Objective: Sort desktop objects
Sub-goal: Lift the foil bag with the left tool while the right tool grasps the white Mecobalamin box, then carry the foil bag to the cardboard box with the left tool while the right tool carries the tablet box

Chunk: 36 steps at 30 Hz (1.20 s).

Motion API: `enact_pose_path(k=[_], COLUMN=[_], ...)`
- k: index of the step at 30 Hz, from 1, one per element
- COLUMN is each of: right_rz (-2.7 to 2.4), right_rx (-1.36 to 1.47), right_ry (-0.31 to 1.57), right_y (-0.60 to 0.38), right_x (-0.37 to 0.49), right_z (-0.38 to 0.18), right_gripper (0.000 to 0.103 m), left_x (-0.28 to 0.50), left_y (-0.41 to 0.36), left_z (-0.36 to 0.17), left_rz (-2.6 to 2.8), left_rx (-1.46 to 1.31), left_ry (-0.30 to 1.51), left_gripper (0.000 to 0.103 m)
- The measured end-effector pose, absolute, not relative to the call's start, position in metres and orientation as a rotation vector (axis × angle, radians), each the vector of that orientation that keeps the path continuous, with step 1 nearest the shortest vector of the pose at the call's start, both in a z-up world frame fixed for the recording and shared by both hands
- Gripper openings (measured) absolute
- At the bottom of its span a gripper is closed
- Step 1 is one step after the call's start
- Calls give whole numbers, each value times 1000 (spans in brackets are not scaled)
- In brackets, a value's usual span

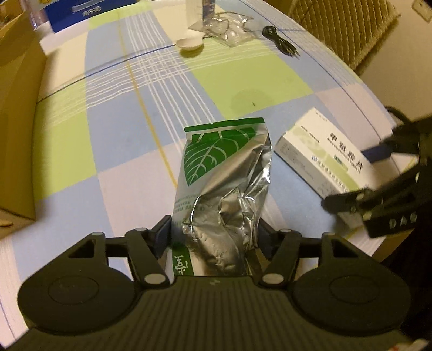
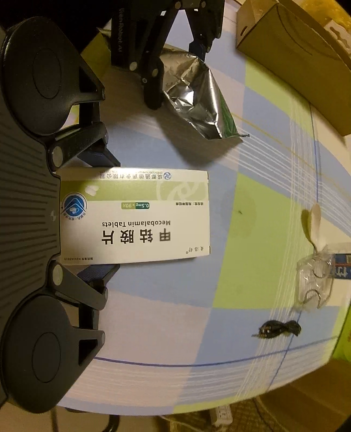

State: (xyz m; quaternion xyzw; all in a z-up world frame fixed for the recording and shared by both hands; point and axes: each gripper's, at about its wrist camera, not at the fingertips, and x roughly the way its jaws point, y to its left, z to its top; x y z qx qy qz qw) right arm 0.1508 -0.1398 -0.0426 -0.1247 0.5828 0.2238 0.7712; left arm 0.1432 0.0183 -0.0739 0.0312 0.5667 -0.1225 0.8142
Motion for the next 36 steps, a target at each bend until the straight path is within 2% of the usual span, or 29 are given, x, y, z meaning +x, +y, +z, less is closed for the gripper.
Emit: enact_pose_path(k=[2,6,8,12,17,19,21,23,25,28,36], right_rz=[462,420,404,398,393,392,390,384,383,384,376], right_rx=[-269,-244,-244,-243,-236,-232,-230,-227,-221,-218,-202], right_ry=[1234,1177,1156,1129,1113,1105,1097,1086,1065,1048,1007], right_y=[-135,-124,-121,-117,-119,-120,-120,-121,-122,-123,-122], right_x=[146,145,147,150,150,149,148,146,145,142,138], right_z=[-43,-42,-42,-44,-44,-44,-46,-45,-42,-42,-43], right_gripper=[68,71,73,82,85,85,84,81,69,69,69], left_x=[145,149,150,148,148,147,148,148,145,140,137], left_y=[19,19,14,3,6,8,11,16,19,23,27], left_z=[-73,-74,-77,-82,-82,-80,-77,-74,-74,-73,-77], left_rz=[-259,-262,-261,-253,-260,-263,-253,-240,-233,-229,-213], left_rx=[44,30,60,158,164,166,159,147,145,135,127], left_ry=[1215,1222,1214,1192,1183,1183,1181,1185,1184,1174,1154], left_gripper=[63,76,79,82,82,77,61,56,56,58,76])
